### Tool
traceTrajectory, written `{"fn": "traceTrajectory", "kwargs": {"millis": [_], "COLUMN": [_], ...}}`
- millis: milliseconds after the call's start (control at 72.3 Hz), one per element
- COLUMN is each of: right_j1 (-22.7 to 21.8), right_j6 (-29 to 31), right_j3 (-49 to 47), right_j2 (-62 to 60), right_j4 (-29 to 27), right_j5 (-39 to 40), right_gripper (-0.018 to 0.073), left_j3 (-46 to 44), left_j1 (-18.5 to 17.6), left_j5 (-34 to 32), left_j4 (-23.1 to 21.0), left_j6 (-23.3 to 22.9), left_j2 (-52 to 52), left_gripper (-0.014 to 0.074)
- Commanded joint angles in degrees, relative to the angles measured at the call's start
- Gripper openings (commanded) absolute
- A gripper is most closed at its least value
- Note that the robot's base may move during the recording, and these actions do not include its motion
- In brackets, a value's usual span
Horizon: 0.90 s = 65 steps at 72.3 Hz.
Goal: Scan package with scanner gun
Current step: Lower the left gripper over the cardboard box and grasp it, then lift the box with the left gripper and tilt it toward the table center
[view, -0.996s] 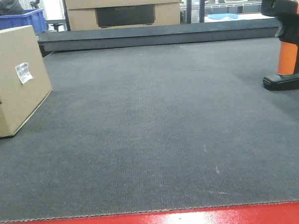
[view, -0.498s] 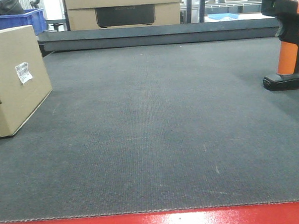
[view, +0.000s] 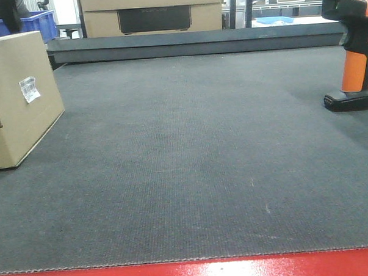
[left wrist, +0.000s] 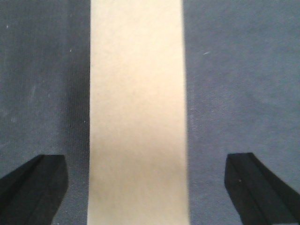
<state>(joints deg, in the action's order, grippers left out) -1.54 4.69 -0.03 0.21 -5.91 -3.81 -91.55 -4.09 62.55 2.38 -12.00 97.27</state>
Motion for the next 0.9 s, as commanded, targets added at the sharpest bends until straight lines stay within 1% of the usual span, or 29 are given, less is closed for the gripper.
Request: {"fn": "traceTrajectory", "kwargs": {"millis": [0,166,235,291,332,346,374,387,457,498,512,650,747,844,885], "right_j1": [0.0,0.0,0.0,0.0,0.0,0.0,0.0,0.0,0.0,0.0,0.0,0.0,0.0,0.0,0.0], "right_j6": [0.0,0.0,0.0,0.0,0.0,0.0,0.0,0.0,0.0,0.0,0.0,0.0,0.0,0.0,0.0], "right_j3": [0.0,0.0,0.0,0.0,0.0,0.0,0.0,0.0,0.0,0.0,0.0,0.0,0.0,0.0,0.0], "right_j2": [-0.2,-0.2,-0.2,-0.2,-0.2,-0.2,-0.2,-0.2,-0.2,-0.2,-0.2,-0.2,-0.2,-0.2,-0.2], "right_j4": [0.3,0.3,0.3,0.3,0.3,0.3,0.3,0.3,0.3,0.3,0.3,0.3,0.3,0.3,0.3], "right_j5": [0.8,0.8,0.8,0.8,0.8,0.8,0.8,0.8,0.8,0.8,0.8,0.8,0.8,0.8,0.8], "right_gripper": [-0.0168,-0.0168,-0.0168,-0.0168,-0.0168,-0.0168,-0.0168,-0.0168,-0.0168,-0.0168,-0.0168,-0.0168,-0.0168,-0.0168,-0.0168], "left_j3": [-0.4,-0.4,-0.4,-0.4,-0.4,-0.4,-0.6,-0.6,-0.7,-0.8,-0.8,-2.8,-5.5,-7.5,-7.5], "left_j1": [-0.2,-0.2,-0.2,-0.2,-0.2,-0.2,-0.2,-0.2,-0.2,-0.2,-0.2,-1.0,-3.1,-6.0,-7.6], "left_j5": [0.8,1.9,2.6,2.8,2.8,2.8,2.8,2.6,2.6,2.6,2.6,2.9,2.9,2.6,1.6], "left_j4": [0.8,0.8,0.8,0.8,0.8,0.8,0.8,0.8,0.8,0.0,-0.4,-4.4,-7.5,-12.7,-14.4], "left_j6": [-0.7,-0.7,-0.7,-0.7,-0.7,-0.7,-0.7,-0.7,-0.7,-0.7,-0.7,-0.7,-0.7,-0.8,-2.0], "left_j2": [2.0,5.3,6.0,5.9,5.9,5.9,5.9,5.9,5.9,5.9,5.9,5.8,5.8,5.8,5.8], "left_gripper": [0.0581,0.0575,0.0542,0.0478,0.0386,0.037,0.0302,0.0246,0.0045,-0.0084,-0.0112,-0.0111,-0.0111,-0.0111,-0.0111]}}
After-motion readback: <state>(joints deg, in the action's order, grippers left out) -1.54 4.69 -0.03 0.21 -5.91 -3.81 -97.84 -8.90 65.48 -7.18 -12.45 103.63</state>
